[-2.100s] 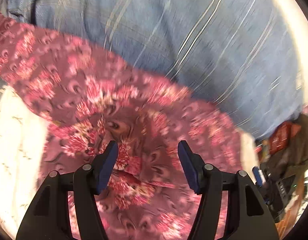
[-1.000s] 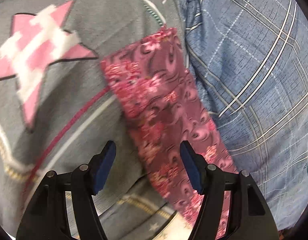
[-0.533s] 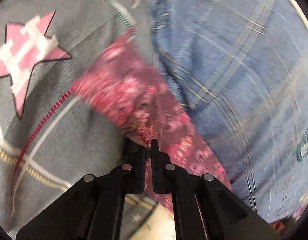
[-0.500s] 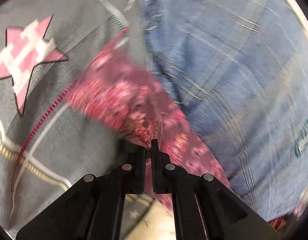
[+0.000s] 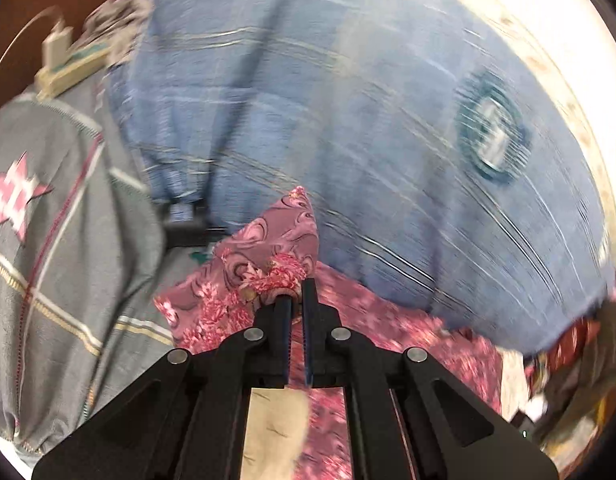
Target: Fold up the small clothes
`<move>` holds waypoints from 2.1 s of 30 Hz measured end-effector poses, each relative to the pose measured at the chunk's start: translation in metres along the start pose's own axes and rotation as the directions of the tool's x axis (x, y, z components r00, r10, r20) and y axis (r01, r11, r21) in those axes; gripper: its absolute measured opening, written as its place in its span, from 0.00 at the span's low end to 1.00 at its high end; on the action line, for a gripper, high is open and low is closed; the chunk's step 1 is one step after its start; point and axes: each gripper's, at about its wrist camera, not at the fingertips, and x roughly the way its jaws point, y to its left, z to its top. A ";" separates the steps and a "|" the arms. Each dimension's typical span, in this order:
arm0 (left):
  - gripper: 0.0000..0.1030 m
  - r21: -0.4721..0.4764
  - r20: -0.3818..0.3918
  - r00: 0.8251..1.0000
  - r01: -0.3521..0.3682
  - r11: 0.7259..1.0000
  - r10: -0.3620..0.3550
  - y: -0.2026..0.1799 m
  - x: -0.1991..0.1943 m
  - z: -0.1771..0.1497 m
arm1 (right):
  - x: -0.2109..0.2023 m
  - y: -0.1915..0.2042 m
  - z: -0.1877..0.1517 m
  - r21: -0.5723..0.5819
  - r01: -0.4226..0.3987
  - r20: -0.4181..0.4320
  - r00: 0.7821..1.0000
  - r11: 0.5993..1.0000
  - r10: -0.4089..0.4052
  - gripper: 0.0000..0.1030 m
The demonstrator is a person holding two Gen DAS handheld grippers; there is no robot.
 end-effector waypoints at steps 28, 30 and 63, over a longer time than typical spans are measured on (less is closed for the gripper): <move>0.82 -0.215 -0.137 0.925 0.321 0.922 -0.354 -0.060 0.050 -0.113 | -0.011 -0.014 0.001 0.049 -0.059 0.004 0.998 0.997 0.059 0.48; 0.82 -0.253 -0.113 0.937 0.295 0.921 -0.331 -0.038 0.049 -0.115 | -0.010 -0.002 0.006 0.024 -0.025 -0.027 0.999 0.999 0.026 0.56; 0.82 -0.442 -0.194 0.895 0.286 0.850 -0.402 -0.003 0.109 -0.133 | -0.050 -0.112 0.033 0.462 -0.112 0.127 0.990 0.880 0.060 0.52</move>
